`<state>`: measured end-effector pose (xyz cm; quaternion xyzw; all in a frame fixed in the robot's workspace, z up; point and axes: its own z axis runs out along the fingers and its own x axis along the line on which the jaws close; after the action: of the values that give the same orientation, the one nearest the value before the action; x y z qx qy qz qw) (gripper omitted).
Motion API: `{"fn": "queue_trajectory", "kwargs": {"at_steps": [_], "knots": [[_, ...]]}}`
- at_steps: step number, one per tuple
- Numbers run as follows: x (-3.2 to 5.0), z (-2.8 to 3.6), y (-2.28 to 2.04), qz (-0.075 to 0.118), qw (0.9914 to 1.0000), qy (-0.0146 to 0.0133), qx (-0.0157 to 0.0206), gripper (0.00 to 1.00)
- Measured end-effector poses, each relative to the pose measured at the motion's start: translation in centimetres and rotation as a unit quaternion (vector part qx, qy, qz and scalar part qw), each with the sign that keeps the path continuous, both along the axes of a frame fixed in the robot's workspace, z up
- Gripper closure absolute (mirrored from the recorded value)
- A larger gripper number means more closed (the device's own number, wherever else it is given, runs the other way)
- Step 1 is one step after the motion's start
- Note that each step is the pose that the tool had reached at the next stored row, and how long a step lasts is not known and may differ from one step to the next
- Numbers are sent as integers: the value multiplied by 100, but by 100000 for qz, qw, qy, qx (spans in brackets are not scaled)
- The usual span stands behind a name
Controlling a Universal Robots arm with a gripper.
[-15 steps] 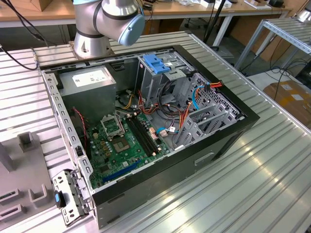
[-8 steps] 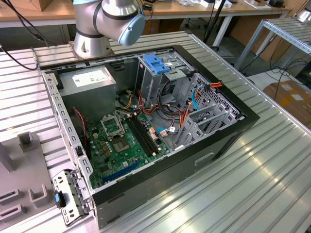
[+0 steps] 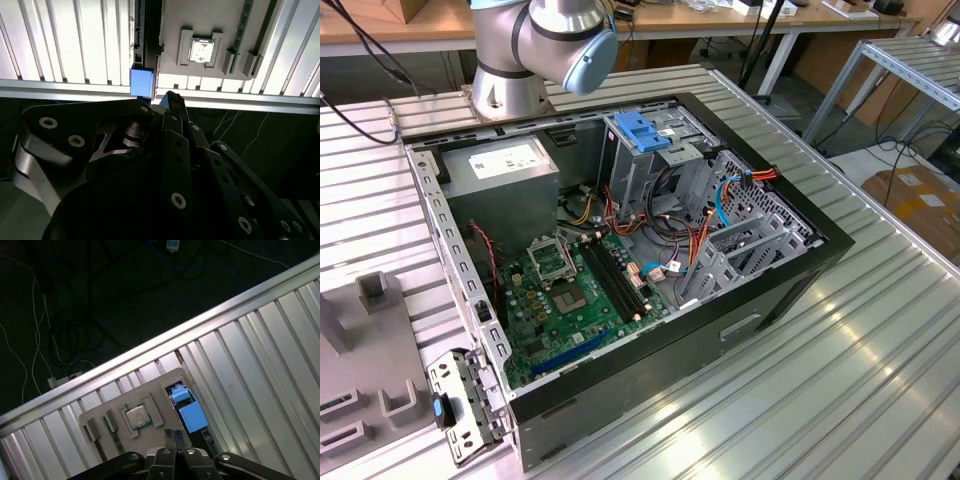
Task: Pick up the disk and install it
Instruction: 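Pick up the disk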
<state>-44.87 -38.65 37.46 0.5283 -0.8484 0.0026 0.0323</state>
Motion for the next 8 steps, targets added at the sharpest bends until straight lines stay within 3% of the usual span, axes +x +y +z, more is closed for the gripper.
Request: {"fn": "queue_trajectory", "kwargs": {"at_steps": [4,8], "knots": [[0,0,0,2183,99976,-124,2,89],[0,-1,0,4567,99895,-226,2,89]]}}
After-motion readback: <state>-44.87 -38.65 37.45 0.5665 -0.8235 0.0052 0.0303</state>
